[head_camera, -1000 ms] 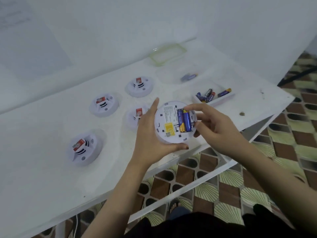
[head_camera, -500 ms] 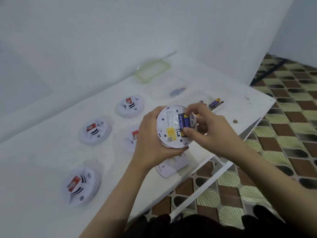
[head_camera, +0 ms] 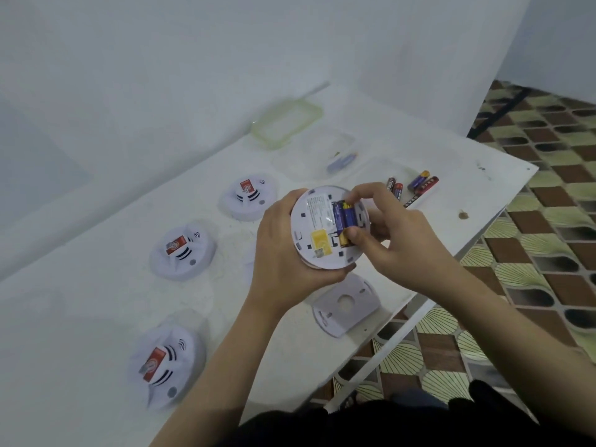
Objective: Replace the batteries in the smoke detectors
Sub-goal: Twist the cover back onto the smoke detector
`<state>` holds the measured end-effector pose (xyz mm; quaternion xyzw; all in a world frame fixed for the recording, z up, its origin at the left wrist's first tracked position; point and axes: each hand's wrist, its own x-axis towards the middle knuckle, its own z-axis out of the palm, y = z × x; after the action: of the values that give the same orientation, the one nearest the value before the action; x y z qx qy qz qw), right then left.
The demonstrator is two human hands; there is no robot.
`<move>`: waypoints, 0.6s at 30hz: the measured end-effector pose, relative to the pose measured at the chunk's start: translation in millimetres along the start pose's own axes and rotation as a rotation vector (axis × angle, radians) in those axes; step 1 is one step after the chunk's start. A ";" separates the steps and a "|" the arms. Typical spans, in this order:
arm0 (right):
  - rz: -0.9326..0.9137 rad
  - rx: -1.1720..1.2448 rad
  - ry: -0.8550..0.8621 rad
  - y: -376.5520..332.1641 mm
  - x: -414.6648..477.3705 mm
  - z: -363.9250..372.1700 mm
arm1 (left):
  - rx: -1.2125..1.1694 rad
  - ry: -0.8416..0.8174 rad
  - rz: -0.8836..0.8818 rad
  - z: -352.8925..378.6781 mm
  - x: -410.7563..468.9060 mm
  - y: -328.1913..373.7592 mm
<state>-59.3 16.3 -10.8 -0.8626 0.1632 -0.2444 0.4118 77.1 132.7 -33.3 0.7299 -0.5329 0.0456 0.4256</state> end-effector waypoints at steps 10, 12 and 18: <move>0.014 -0.042 -0.001 5.1 20.3 -12.8 | 0.039 0.010 0.040 8.0 14.6 -2.3; 0.028 -0.034 -0.030 8.0 25.5 -18.6 | 0.064 0.031 0.087 12.5 18.3 -0.9; 0.036 -0.027 -0.108 22.4 40.5 -33.2 | 0.052 0.066 0.064 27.6 29.2 5.7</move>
<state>-46.1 -37.8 1.1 -0.8770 0.1594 -0.1876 0.4127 74.2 92.2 -32.3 0.7213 -0.5405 0.0969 0.4222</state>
